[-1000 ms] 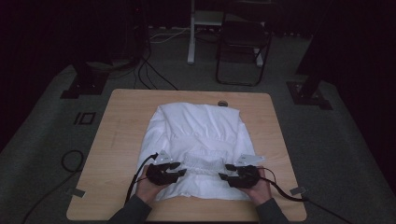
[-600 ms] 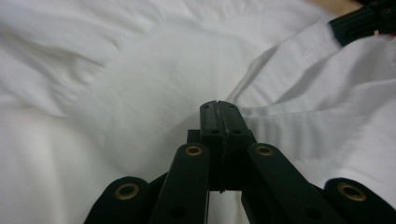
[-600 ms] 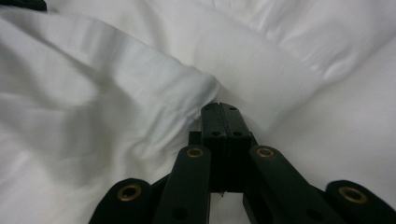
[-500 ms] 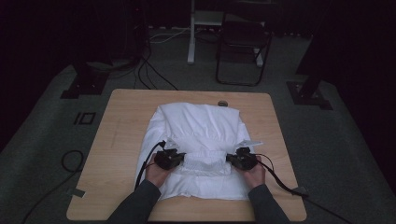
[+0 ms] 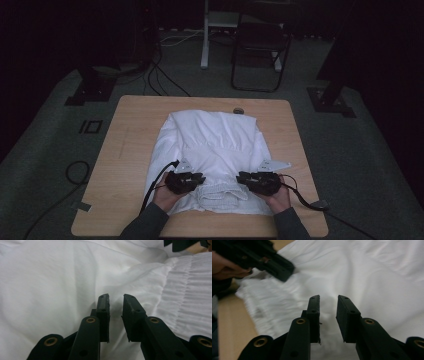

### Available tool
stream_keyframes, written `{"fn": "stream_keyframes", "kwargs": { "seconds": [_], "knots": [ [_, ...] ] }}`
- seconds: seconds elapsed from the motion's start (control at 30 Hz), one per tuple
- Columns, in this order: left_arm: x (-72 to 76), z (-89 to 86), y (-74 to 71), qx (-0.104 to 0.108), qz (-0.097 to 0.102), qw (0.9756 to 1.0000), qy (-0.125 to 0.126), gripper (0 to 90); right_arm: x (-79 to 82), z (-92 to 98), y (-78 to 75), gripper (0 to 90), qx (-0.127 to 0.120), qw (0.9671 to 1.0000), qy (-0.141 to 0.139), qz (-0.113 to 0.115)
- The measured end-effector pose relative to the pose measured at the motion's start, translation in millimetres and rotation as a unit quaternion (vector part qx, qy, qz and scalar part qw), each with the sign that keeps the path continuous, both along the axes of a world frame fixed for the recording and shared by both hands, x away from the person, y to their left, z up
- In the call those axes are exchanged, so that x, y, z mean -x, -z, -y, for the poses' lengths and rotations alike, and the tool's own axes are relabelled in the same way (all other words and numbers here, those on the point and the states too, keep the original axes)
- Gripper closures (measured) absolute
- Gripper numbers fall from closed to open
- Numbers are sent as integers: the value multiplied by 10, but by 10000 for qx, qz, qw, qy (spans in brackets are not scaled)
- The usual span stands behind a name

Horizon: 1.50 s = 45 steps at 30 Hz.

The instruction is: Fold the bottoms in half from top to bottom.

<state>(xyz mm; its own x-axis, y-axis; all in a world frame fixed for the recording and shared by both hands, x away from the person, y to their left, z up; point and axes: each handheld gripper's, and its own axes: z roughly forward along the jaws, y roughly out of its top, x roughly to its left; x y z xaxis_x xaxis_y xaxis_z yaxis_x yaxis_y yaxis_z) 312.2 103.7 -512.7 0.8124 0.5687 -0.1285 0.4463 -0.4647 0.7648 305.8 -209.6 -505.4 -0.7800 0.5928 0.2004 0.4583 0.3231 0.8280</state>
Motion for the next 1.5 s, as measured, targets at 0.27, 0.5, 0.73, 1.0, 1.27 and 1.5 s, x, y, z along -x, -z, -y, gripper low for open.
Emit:
{"fn": "stream_keyframes", "kwargs": {
  "seconds": [0.27,0.5,0.73,1.0,1.27,1.5],
  "knots": [
    [55,44,155,-296,-164,9994,97,719,140,-229,294,712,626,9959,-562,-331],
    [-82,-58,-66,-197,203,9994,-208,643,22,-168,125,594,642,9977,-190,-65],
    [-537,-123,-225,-243,606,9943,-843,603,-432,-157,22,501,722,9957,580,98],
    [-1003,-114,-20,-587,364,9897,-1256,594,-1014,-260,131,469,953,9876,1247,97],
    [-982,-243,269,-425,125,9896,-1366,591,-1107,-294,383,451,1039,9854,1349,-83],
    [-773,-259,280,-468,184,9886,-1421,592,-950,-325,406,444,1089,9854,1311,46]
  ]
}}
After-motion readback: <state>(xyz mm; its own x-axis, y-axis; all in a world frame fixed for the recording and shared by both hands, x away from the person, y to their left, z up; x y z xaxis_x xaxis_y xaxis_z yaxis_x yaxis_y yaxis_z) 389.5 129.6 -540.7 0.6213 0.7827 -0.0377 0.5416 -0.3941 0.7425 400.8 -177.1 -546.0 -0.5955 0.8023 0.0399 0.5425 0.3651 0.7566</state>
